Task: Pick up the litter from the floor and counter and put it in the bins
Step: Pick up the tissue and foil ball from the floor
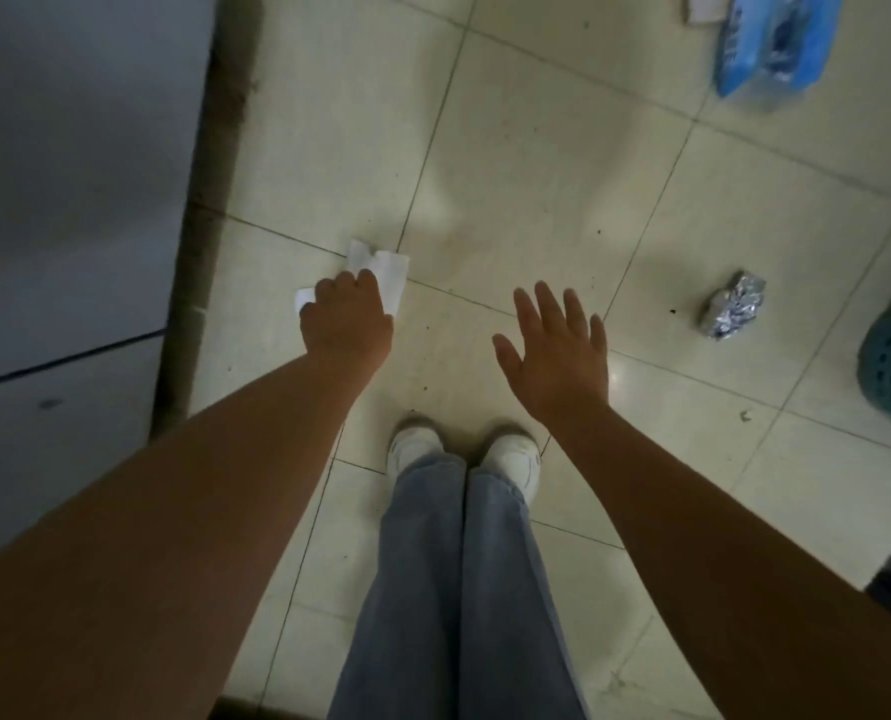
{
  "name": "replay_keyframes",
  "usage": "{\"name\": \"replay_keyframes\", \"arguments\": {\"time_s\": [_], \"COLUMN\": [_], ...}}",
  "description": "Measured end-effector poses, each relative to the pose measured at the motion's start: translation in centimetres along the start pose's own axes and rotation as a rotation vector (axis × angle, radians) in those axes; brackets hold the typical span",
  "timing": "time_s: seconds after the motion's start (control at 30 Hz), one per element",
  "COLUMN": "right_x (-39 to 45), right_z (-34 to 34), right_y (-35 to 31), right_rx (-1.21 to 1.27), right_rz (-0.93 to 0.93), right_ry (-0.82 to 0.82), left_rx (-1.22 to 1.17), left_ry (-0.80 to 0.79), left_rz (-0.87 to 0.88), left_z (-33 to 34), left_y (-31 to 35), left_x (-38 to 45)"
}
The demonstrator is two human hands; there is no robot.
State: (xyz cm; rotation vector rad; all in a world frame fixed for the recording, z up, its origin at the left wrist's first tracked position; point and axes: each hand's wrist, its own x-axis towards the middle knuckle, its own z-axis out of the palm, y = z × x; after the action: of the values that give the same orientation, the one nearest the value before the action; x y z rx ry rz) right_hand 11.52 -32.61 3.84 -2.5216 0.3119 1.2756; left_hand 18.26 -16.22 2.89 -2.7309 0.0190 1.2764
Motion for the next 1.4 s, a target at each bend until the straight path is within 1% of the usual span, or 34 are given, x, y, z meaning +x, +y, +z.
{"name": "replay_keyframes", "arguments": {"time_s": [0.13, 0.2, 0.3, 0.37, 0.43, 0.53, 0.6, 0.67, 0.73, 0.83, 0.93, 0.97, 1.03, 1.07, 1.1, 1.17, 1.23, 1.27, 1.3, 1.33, 1.4], "right_x": [6.6, 8.8, 10.5, 10.4, 9.8, 9.0, 8.8, 8.8, 8.9, 8.9, 8.7, 8.8, 9.0, 9.1, 9.2, 9.6, 10.2, 10.5, 10.8, 11.0, 11.5], "right_z": [5.1, 7.3, 9.1, 9.1, 8.5, 7.5, 7.1, 7.1, 7.5, 8.2, 9.1, 9.4, 9.8, 9.9, 10.1, 10.3, 10.5, 10.6, 10.7, 10.8, 10.8], "right_y": [1.2, 2.1, 4.1, 5.9, 8.1, 11.8, 14.1, 15.5, 16.0, 15.2, 13.2, 12.4, 10.7, 9.8, 8.8, 6.9, 5.3, 4.5, 4.0, 3.7, 3.7], "right_rx": [0.008, 0.024, 0.085, 0.134, 0.175, 0.222, 0.233, 0.263, 0.303, 0.374, 0.377, 0.375, 0.373, 0.375, 0.375, 0.359, 0.343, 0.342, 0.344, 0.343, 0.337], "right_rz": [-0.009, 0.003, 0.042, 0.109, 0.198, 0.343, 0.421, 0.479, 0.498, 0.478, 0.410, 0.392, 0.356, 0.335, 0.308, 0.253, 0.187, 0.160, 0.140, 0.131, 0.139], "right_ry": [0.029, 0.026, 0.060, 0.112, 0.154, 0.215, 0.240, 0.250, 0.265, 0.291, 0.284, 0.274, 0.249, 0.237, 0.225, 0.205, 0.206, 0.211, 0.216, 0.221, 0.222], "left_rx": [0.016, 0.025, 0.117, 0.208, 0.266, 0.276, 0.265, 0.231, 0.184, 0.073, 0.039, 0.006, -0.057, -0.036, -0.018, -0.079, -0.172, -0.201, -0.218, -0.227, -0.245], "left_ry": [-0.006, -0.007, 0.010, -0.002, 0.001, 0.060, 0.065, 0.049, 0.071, 0.104, 0.087, 0.103, 0.185, 0.245, 0.296, 0.326, 0.258, 0.209, 0.175, 0.176, 0.227], "left_rz": [-0.066, -0.064, 0.021, 0.118, 0.155, 0.041, -0.029, -0.074, -0.082, -0.014, 0.049, 0.070, 0.097, 0.090, 0.050, -0.100, -0.220, -0.232, -0.214, -0.174, -0.047], "left_z": [5.5, 8.0, 10.0, 10.7, 11.0, 10.6, 10.5, 10.6, 10.7, 10.4, 9.7, 9.6, 9.6, 9.8, 9.9, 10.0, 10.0, 9.9, 9.9, 9.9, 9.8], "left_y": [0.1, 0.3, 1.1, 2.7, 4.3, 5.6, 5.8, 6.1, 5.9, 4.9, 4.3, 4.2, 4.1, 3.9, 3.6, 3.1, 2.2, 1.7, 1.2, 0.9, 1.6], "left_x": [6.2, 8.3, 9.8, 9.8, 9.5, 9.5, 9.8, 10.0, 10.3, 11.3, 11.7, 11.6, 11.0, 10.7, 10.5, 10.7, 11.3, 11.7, 11.9, 11.9, 11.4]}}
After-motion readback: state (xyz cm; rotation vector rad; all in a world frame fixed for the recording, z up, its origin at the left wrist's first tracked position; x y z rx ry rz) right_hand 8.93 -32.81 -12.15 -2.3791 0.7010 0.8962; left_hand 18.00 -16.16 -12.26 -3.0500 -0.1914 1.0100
